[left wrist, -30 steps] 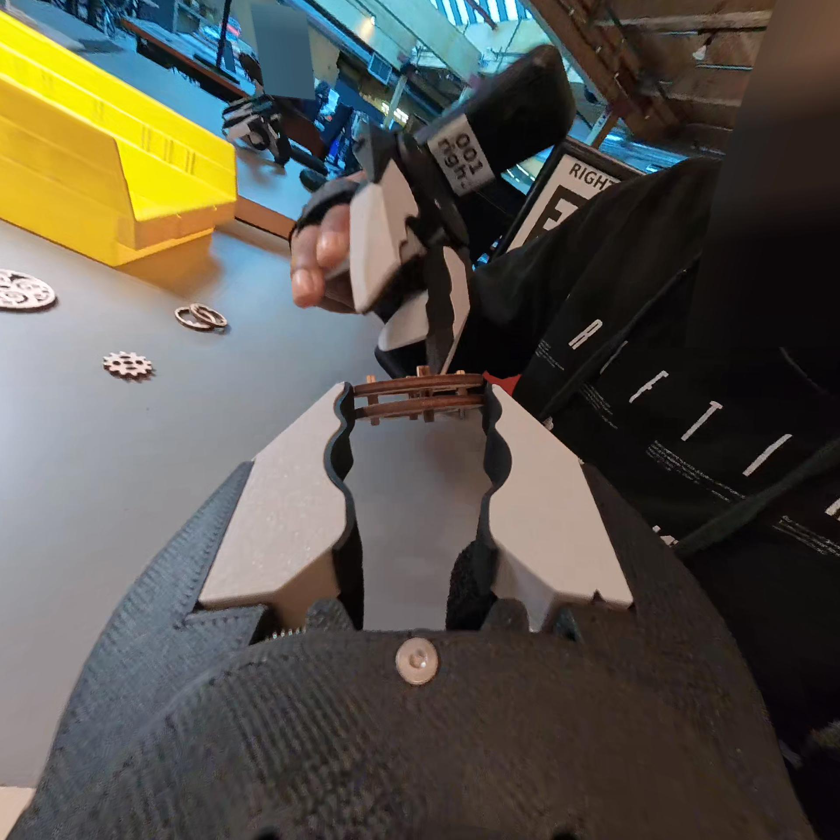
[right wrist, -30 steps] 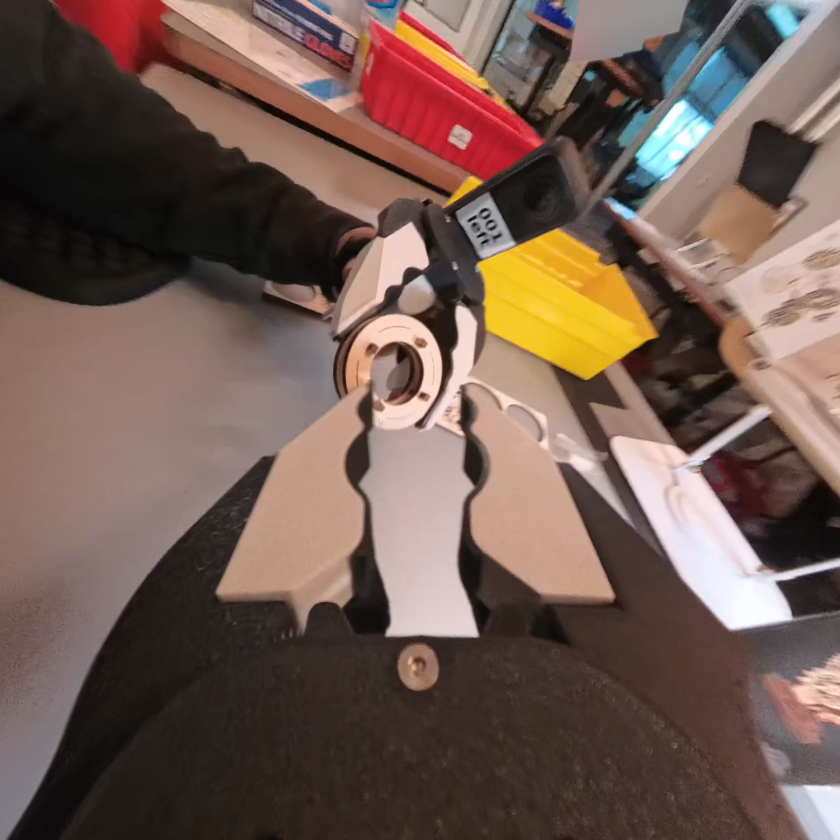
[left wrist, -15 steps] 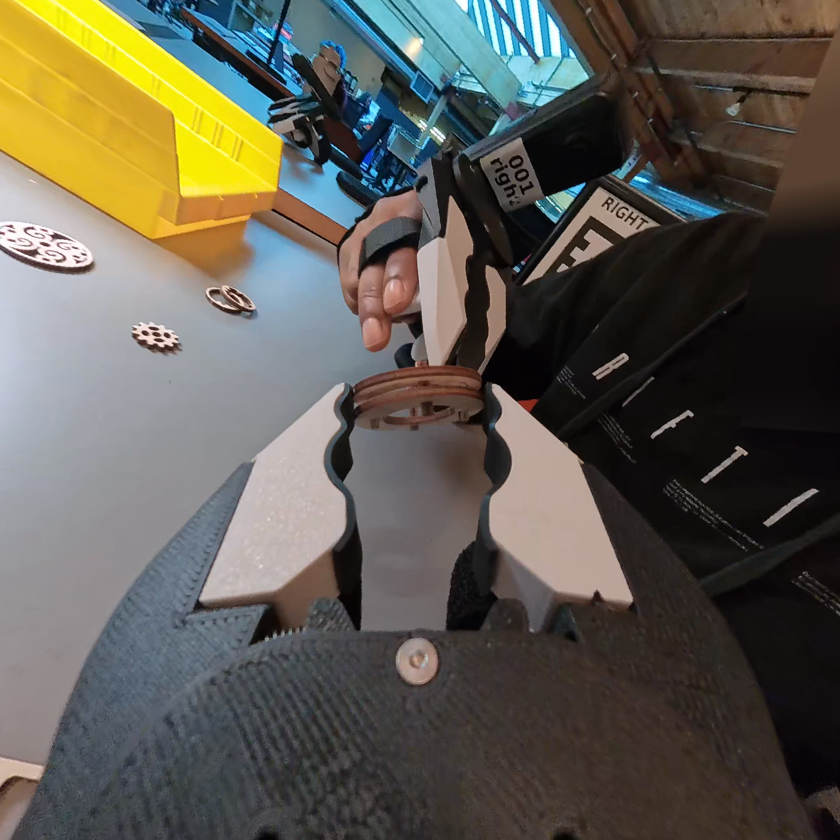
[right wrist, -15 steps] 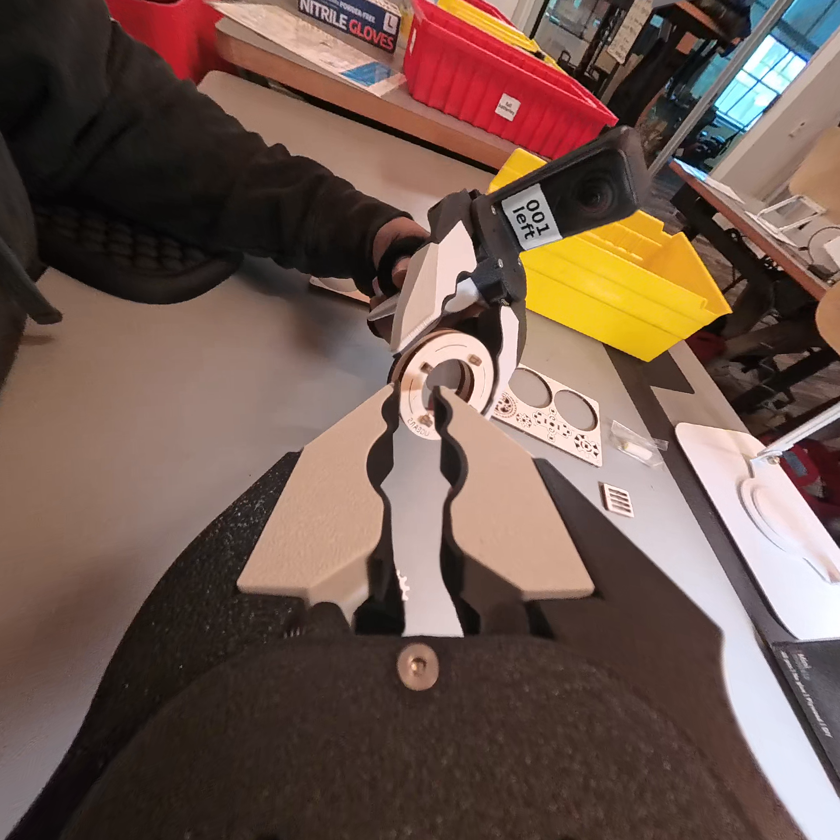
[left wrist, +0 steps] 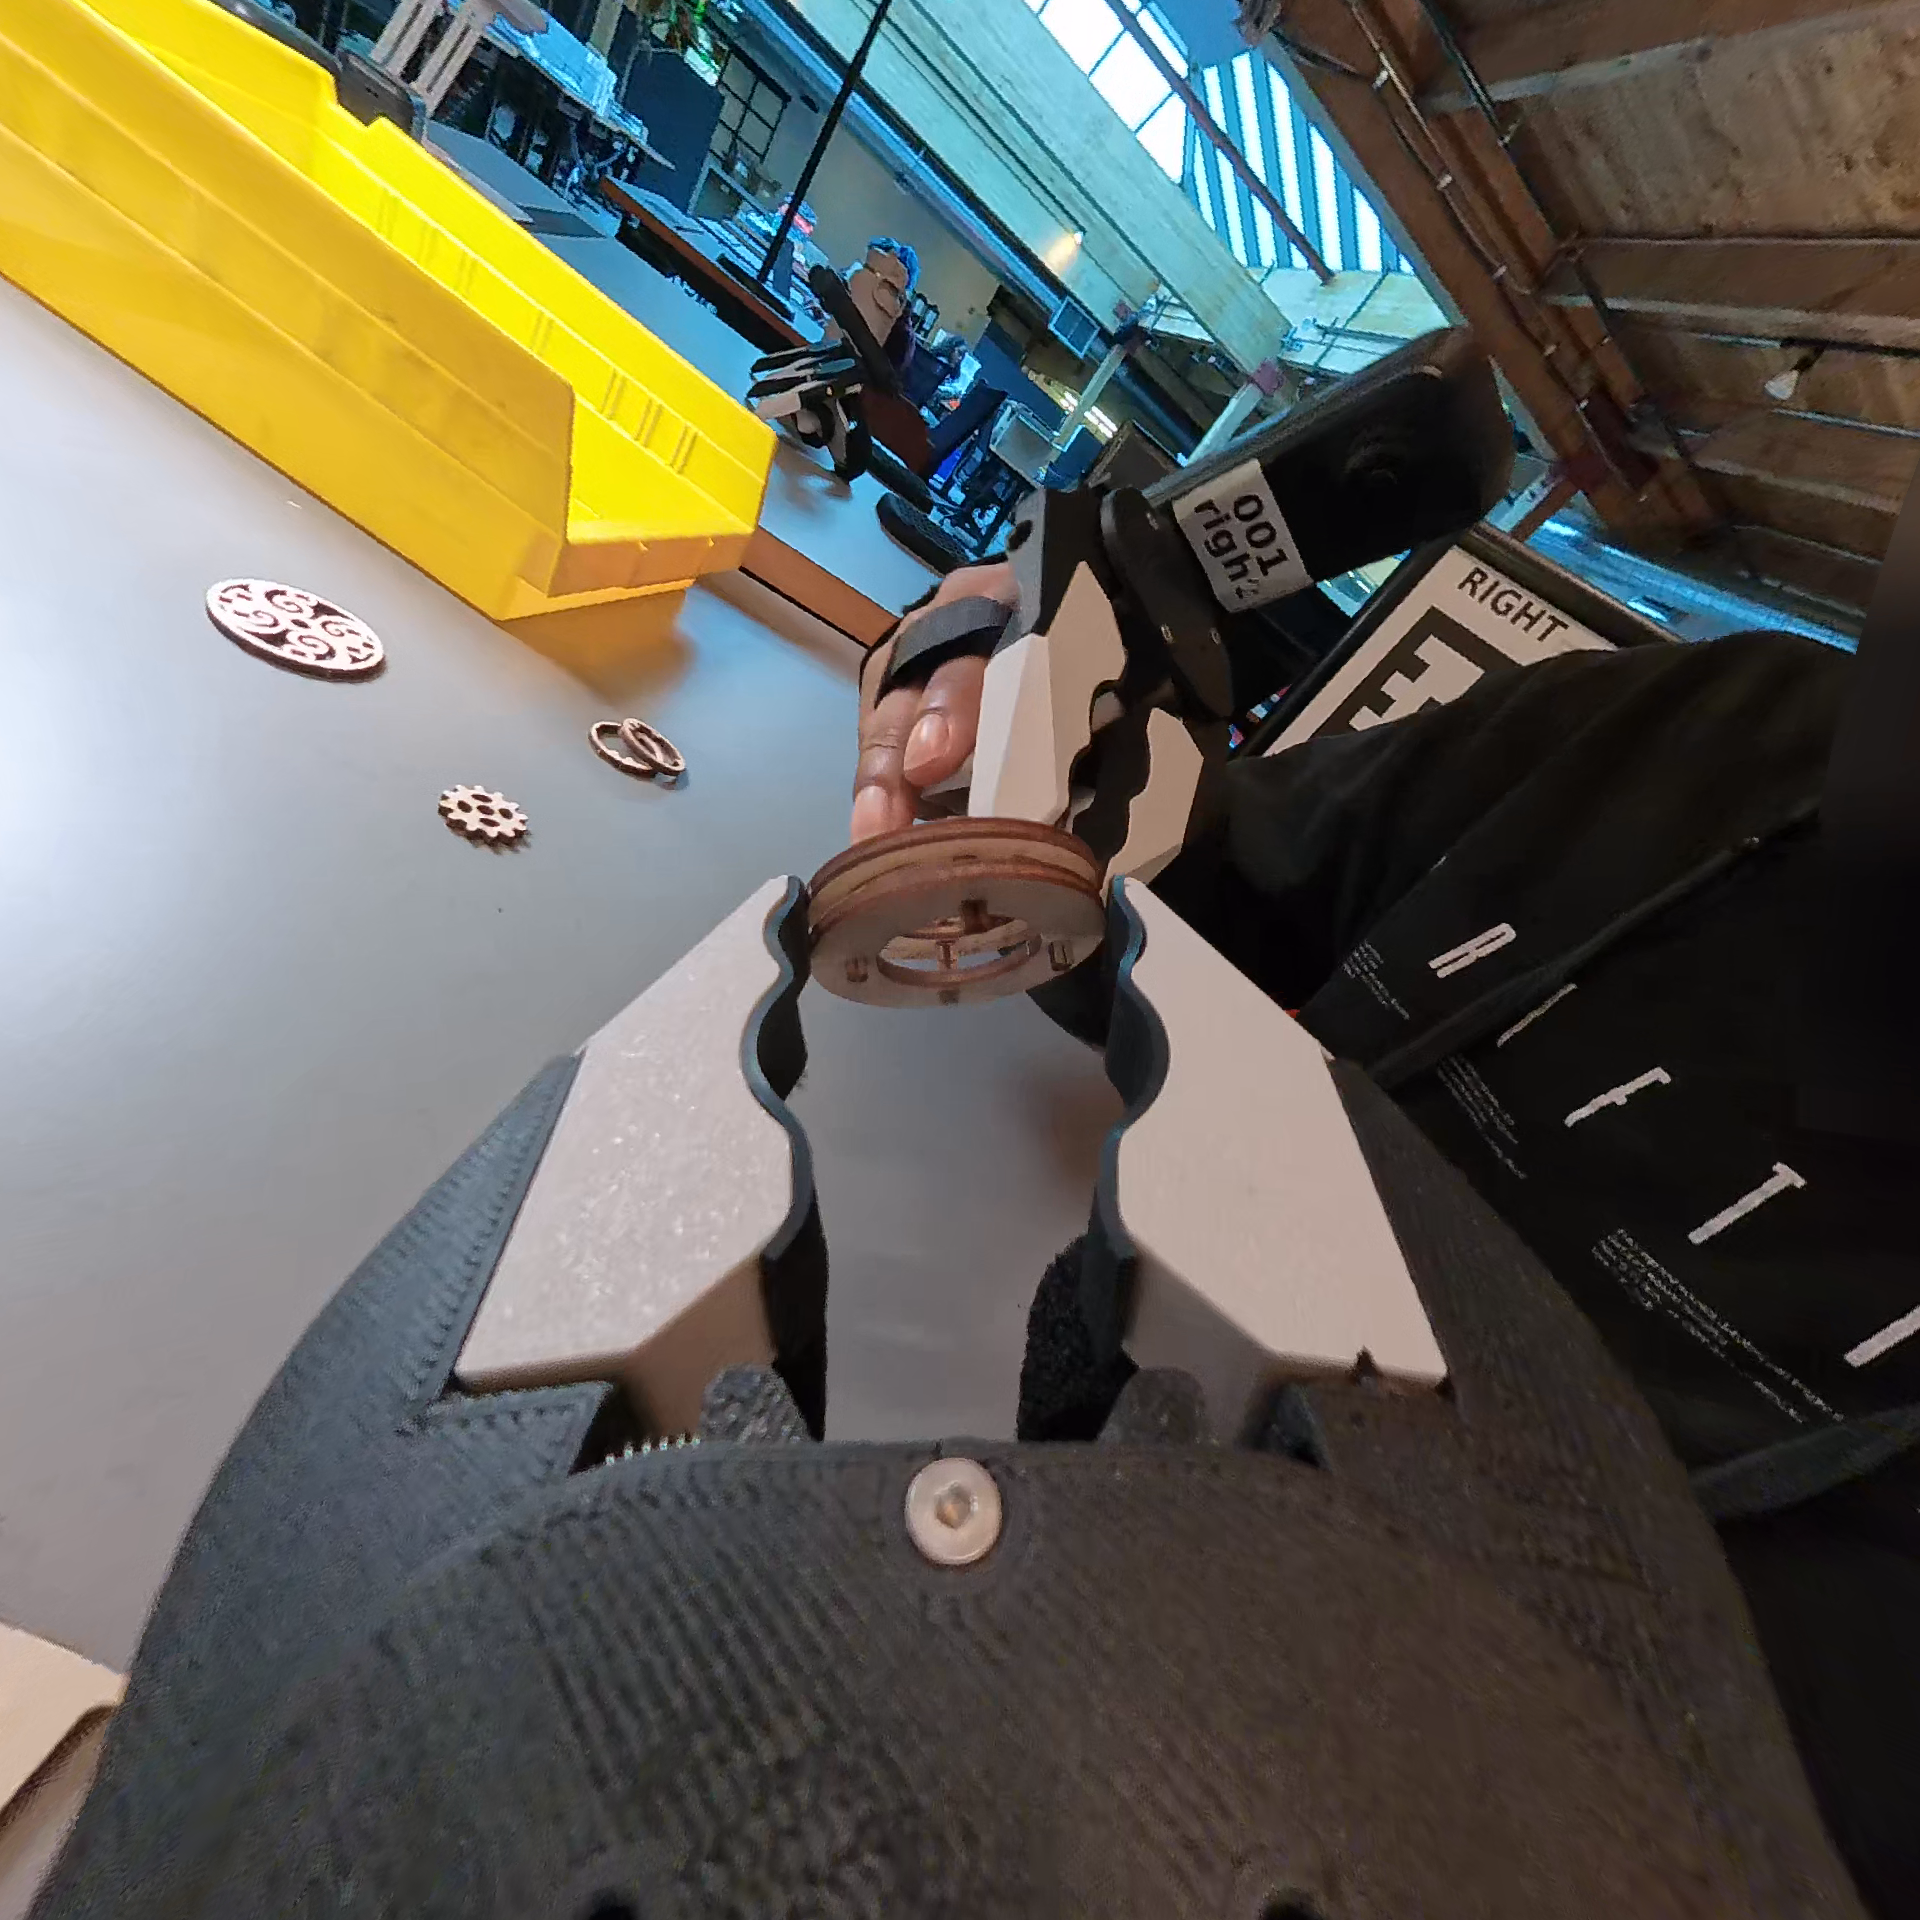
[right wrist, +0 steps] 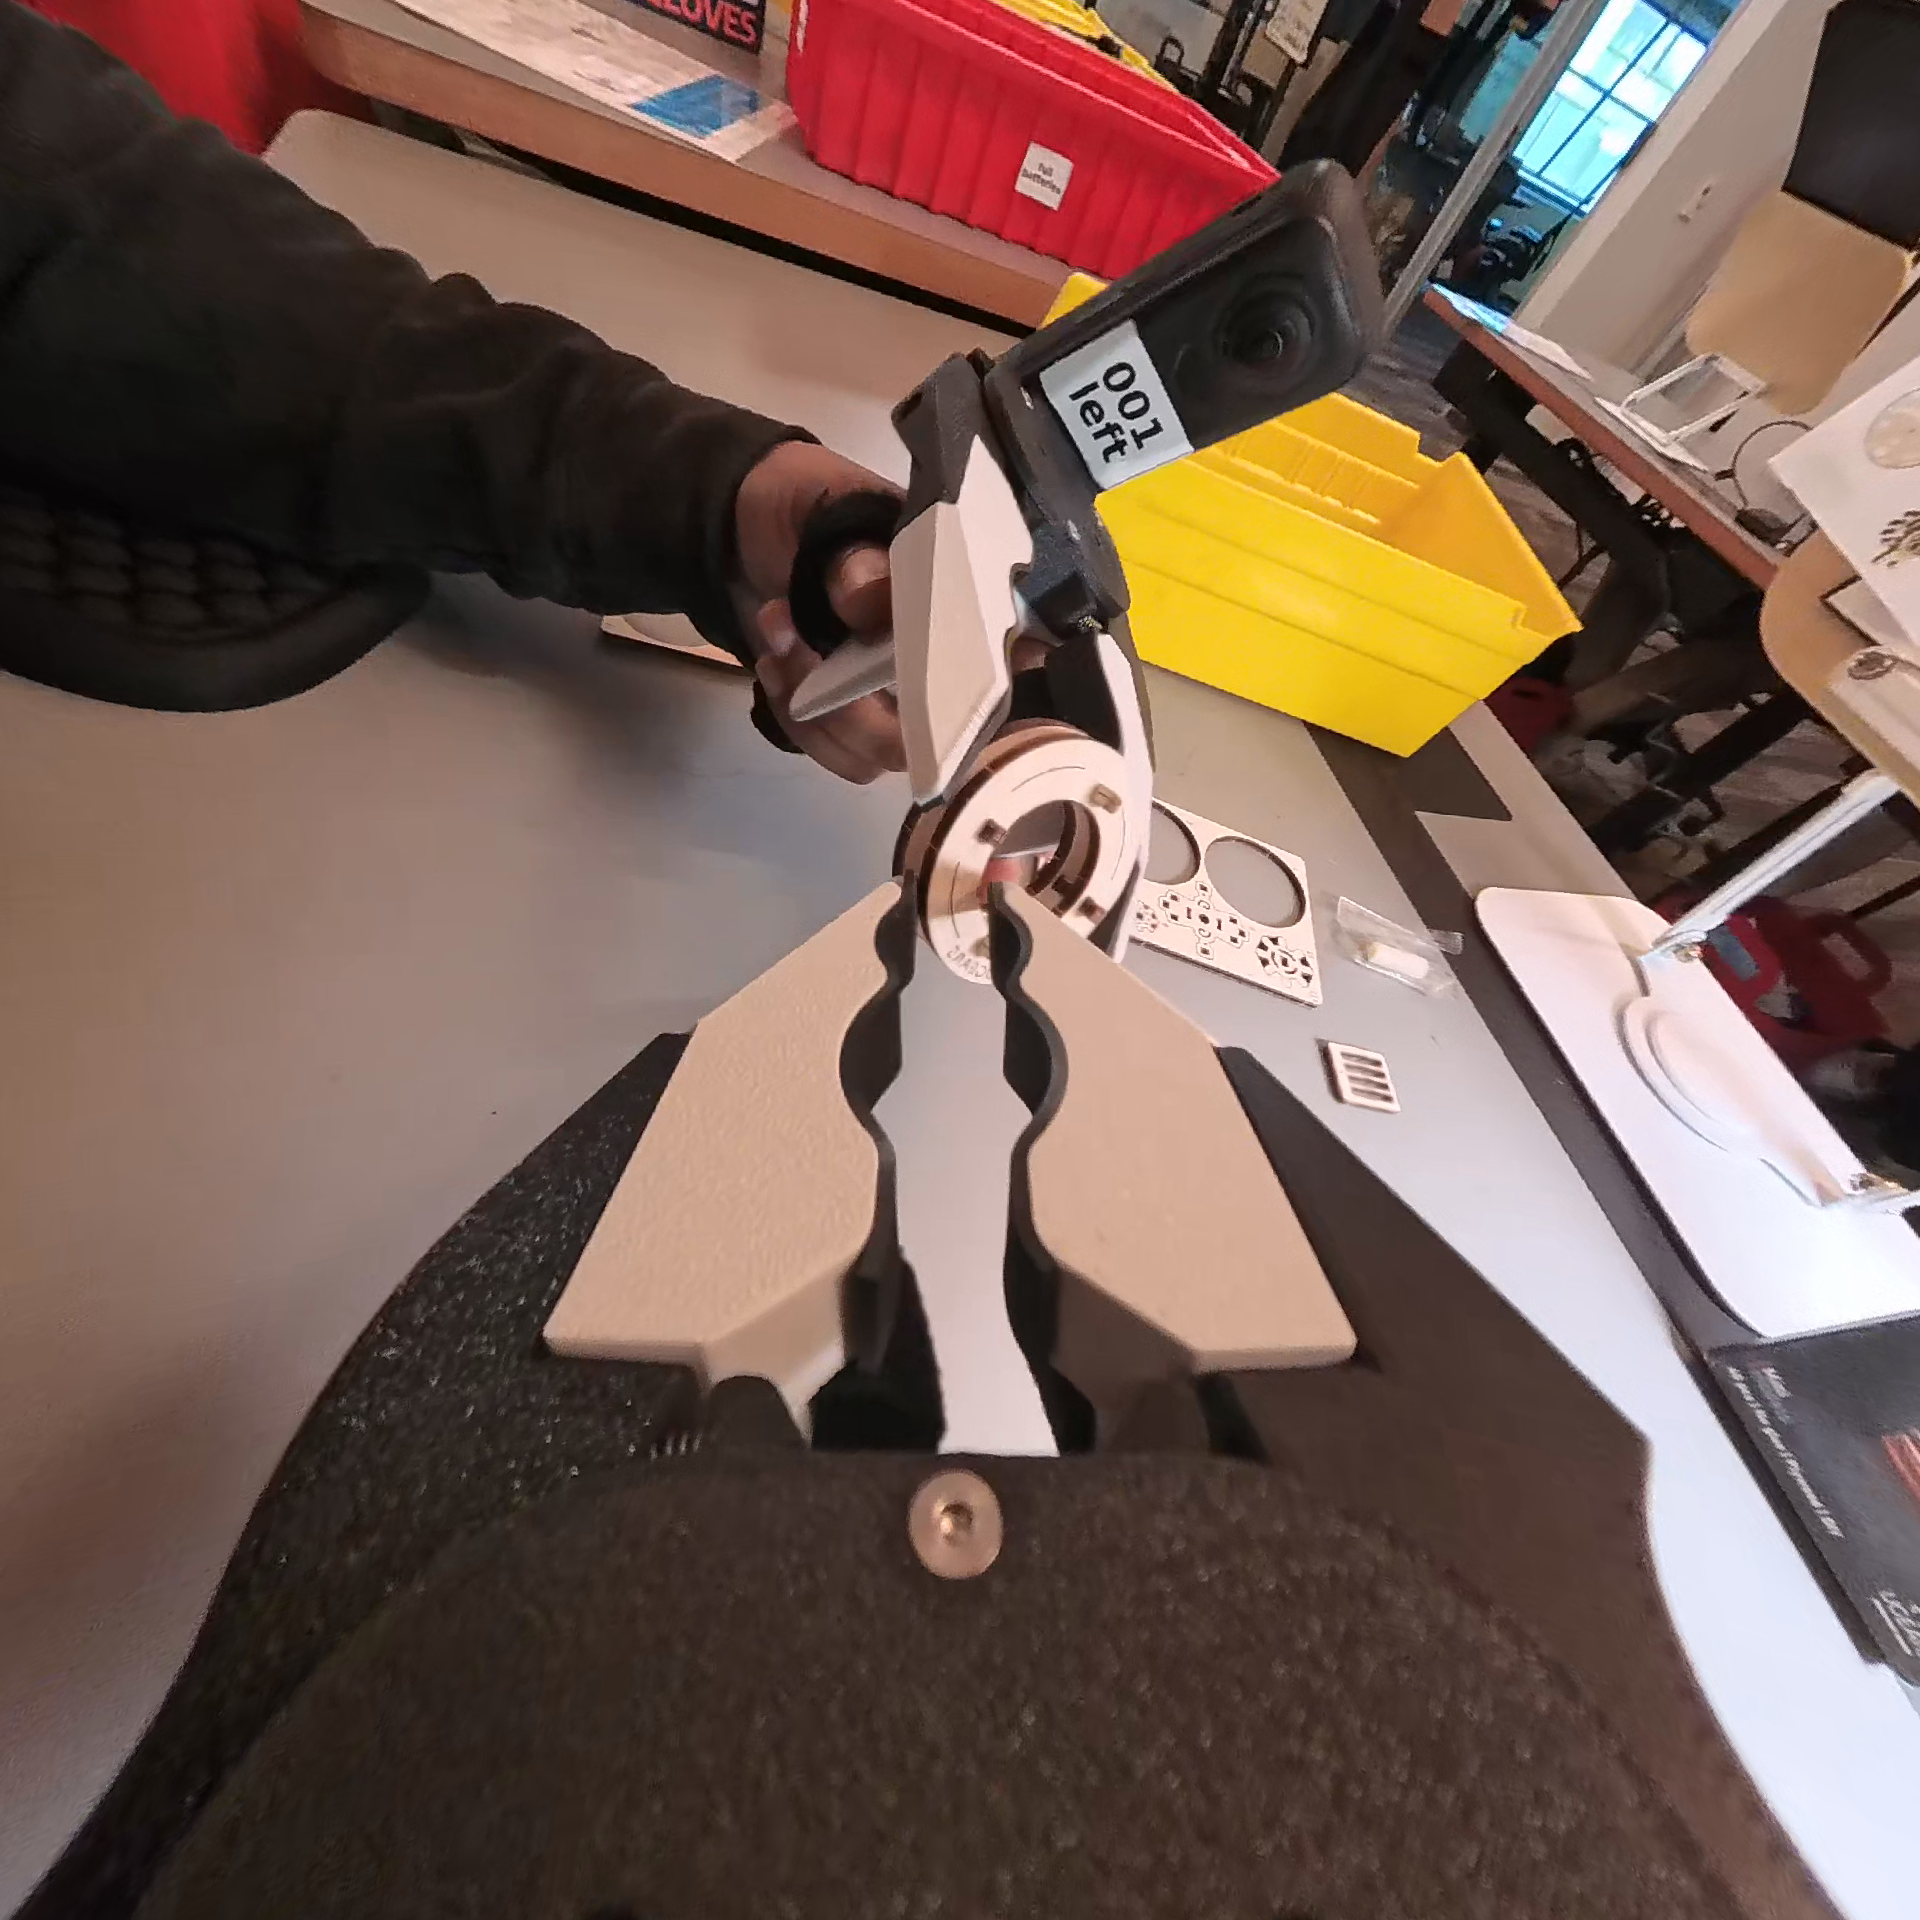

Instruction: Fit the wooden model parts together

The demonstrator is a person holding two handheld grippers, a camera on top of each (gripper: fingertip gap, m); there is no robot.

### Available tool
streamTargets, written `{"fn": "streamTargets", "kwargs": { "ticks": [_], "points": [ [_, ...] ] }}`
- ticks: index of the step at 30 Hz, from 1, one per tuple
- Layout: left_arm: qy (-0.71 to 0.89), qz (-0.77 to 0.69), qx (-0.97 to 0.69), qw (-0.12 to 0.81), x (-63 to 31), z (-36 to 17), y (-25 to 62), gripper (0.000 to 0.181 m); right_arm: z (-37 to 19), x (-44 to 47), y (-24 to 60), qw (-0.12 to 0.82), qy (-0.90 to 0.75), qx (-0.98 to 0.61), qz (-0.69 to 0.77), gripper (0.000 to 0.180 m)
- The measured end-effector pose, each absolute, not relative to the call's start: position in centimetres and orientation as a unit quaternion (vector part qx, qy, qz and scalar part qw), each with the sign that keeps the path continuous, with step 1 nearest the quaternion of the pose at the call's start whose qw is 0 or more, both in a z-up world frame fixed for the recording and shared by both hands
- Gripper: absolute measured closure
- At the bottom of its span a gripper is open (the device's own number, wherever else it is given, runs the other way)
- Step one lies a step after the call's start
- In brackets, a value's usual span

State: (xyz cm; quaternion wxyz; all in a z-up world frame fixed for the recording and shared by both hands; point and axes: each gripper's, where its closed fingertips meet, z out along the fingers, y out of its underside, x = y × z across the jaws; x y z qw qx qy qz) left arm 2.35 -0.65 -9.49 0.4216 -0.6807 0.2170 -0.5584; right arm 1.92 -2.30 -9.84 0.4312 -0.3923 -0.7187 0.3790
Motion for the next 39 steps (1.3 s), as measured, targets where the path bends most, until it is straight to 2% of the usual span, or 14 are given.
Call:
{"fn": "streamTargets", "kwargs": {
  "ticks": [9, 14, 17, 21, 29, 33, 39],
  "points": [
    [0.147, -0.539, -0.701, 0.443, 0.8, -10.3, 1.4, 0.125, -9.9, 0.8, 0.5, 0.48, -0.675, -0.443, 0.343, 0.176],
    [0.179, -0.488, -0.71, 0.476, 0.5, -10.2, 1.3, 0.125, -9.4, 1.1, 1.8, 0.461, -0.639, -0.479, 0.385, 0.178],
    [0.197, -0.411, -0.718, 0.527, -0.9, -9.6, 2.0, 0.131, -9.6, 1.4, 2.0, 0.436, -0.631, -0.492, 0.413, 0.179],
    [0.263, -0.303, -0.714, 0.574, -1.4, -8.8, 1.5, 0.149, -10.3, 1.6, 2.7, 0.418, -0.629, -0.508, 0.414, 0.179],
    [0.403, -0.122, -0.715, 0.558, -0.3, -11.1, 0.8, 0.172, -11.5, 1.8, 1.8, 0.396, -0.668, -0.496, 0.389, 0.179],
    [0.423, -0.077, -0.71, 0.558, -0.3, -11.4, 0.9, 0.175, -11.7, 1.9, 1.9, 0.389, -0.668, -0.5, 0.391, 0.179],
    [0.432, -0.089, -0.705, 0.556, -0.1, -11.4, 0.5, 0.177, -12.0, 2.0, 1.6, 0.369, -0.668, -0.505, 0.404, 0.179]
  ]
}}
